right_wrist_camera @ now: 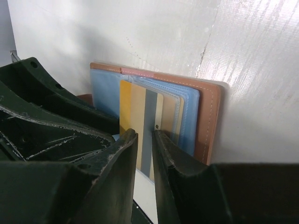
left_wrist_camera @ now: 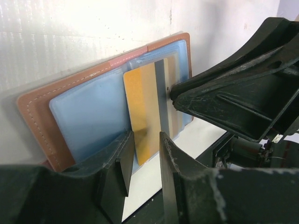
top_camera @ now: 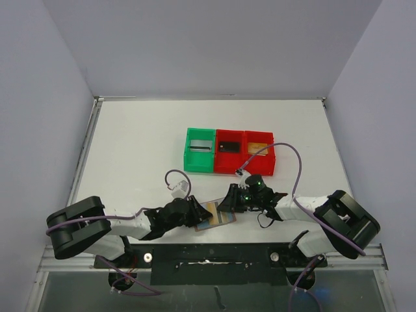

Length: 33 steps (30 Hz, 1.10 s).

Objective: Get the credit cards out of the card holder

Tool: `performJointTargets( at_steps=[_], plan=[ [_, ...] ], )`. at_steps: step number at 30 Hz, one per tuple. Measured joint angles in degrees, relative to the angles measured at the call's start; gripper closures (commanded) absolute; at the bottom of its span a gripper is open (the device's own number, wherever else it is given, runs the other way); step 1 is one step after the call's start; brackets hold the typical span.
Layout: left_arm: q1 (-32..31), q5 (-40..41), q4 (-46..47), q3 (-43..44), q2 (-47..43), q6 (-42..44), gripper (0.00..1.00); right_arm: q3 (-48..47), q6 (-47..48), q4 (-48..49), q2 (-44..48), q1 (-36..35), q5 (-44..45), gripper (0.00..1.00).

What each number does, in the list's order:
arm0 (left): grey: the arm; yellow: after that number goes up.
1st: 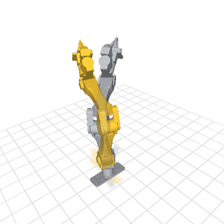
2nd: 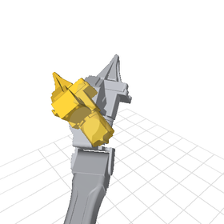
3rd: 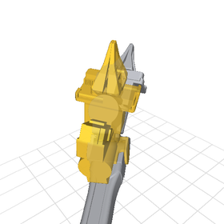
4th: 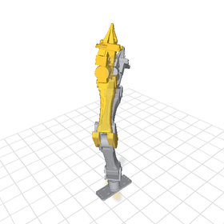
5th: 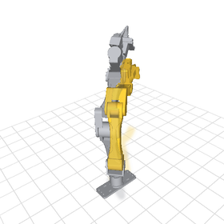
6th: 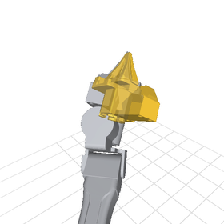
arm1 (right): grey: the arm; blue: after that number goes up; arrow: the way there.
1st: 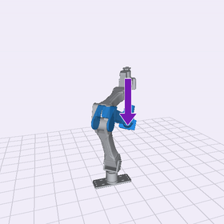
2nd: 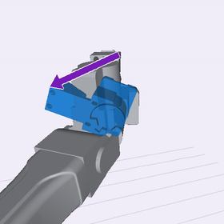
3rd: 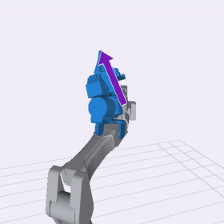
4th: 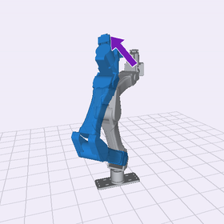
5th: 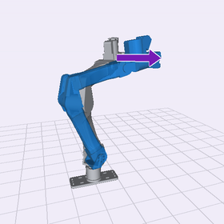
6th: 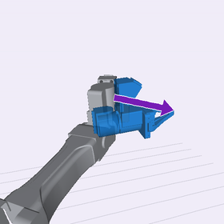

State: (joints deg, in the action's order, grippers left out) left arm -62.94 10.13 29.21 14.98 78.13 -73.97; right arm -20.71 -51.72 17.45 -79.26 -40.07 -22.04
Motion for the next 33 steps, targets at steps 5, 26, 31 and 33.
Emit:
performJointTargets(
  at_steps=[5, 26, 31, 33],
  plan=[
    [0.17, -1.27, 5.11, -0.61, 2.8, -1.16, 0.72, 0.63, -0.39, 1.75, 0.0, 0.33, 0.7, 0.78],
    [-1.16, 2.47, 2.25, -0.96, 0.92, -6.93, 0.67, 1.86, -0.83, 2.16, 1.16, 0.22, 1.62, 0.79],
    [-1.88, 4.07, -1.33, 0.2, 0.04, -7.45, 0.67, 1.84, -0.46, 1.62, 1.33, 0.24, 1.03, 0.82],
    [-2.12, 4.46, -2.23, 0.85, 0.28, -7.48, 0.67, 1.81, -0.09, 1.29, 1.33, 0.24, 0.48, 0.83]
  ],
)
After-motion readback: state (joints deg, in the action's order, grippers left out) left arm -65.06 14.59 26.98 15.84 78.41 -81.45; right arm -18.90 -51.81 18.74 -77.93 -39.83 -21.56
